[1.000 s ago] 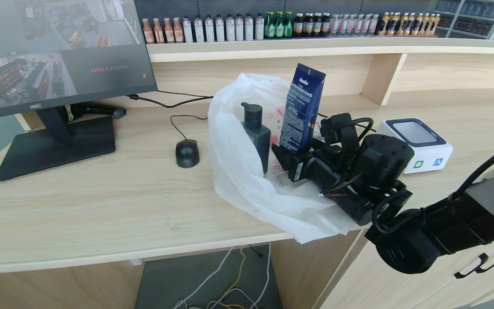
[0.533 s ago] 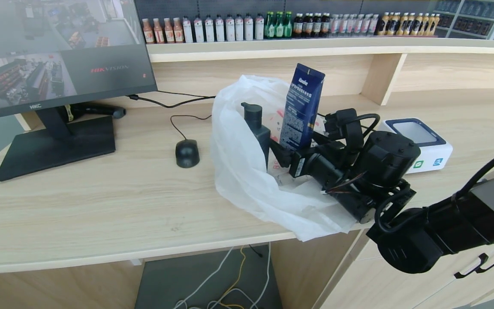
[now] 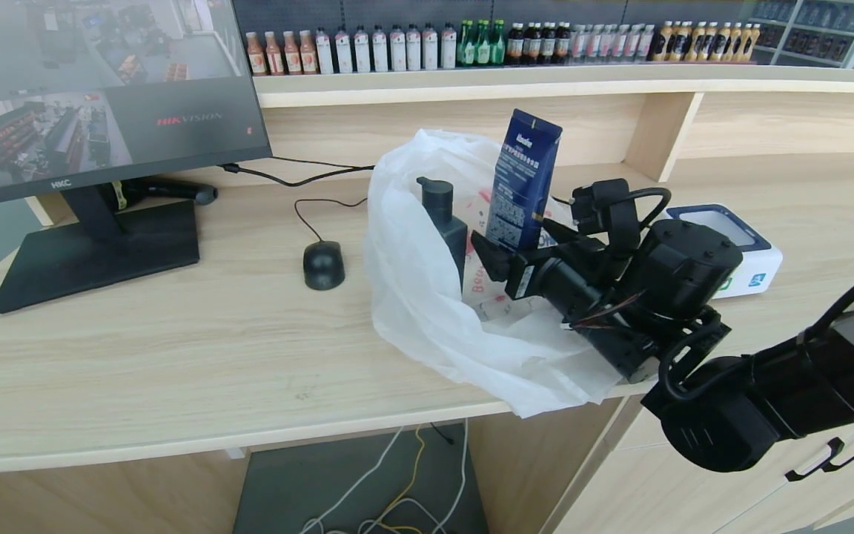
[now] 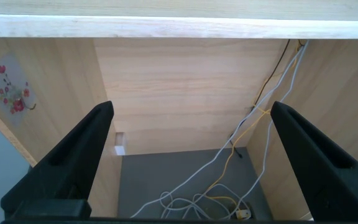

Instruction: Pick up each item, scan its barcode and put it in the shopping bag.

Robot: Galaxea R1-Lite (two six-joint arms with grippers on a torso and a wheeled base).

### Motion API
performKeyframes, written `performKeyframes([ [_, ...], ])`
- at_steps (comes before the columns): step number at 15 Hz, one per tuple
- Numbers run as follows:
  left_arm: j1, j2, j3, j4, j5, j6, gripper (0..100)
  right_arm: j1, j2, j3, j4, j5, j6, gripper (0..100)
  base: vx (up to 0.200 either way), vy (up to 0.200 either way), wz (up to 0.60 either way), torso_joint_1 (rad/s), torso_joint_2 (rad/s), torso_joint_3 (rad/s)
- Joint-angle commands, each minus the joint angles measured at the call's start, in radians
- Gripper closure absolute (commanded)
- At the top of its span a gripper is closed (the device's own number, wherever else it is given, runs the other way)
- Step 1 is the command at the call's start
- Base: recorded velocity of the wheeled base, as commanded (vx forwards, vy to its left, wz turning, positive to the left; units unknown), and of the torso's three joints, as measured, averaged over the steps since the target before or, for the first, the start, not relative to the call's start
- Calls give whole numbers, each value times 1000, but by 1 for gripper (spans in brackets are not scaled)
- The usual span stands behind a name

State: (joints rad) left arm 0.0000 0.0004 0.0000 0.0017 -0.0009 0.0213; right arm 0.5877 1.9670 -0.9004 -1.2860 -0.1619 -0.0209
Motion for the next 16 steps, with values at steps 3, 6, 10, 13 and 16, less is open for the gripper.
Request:
performKeyframes([
  [3,0,0,0,0,1,0,0,1,-59,26,-1,-1,-5,0,0,0,0,0,0,0],
  [6,0,0,0,0,1,0,0,1,-111,55,0,-1,-19,0,0,0,0,0,0,0],
  [10,0,0,0,1,-1,0,0,1,-221,113,2,-1,-33,0,0,0,0,0,0,0],
  [13,0,0,0,1,-1,2,0,1,-378,199,8,10,-47,0,0,0,0,0,0,0],
  [16,0,0,0,0,-1,0,0,1,-669,440,22,13,-33,0,0,0,0,0,0,0],
])
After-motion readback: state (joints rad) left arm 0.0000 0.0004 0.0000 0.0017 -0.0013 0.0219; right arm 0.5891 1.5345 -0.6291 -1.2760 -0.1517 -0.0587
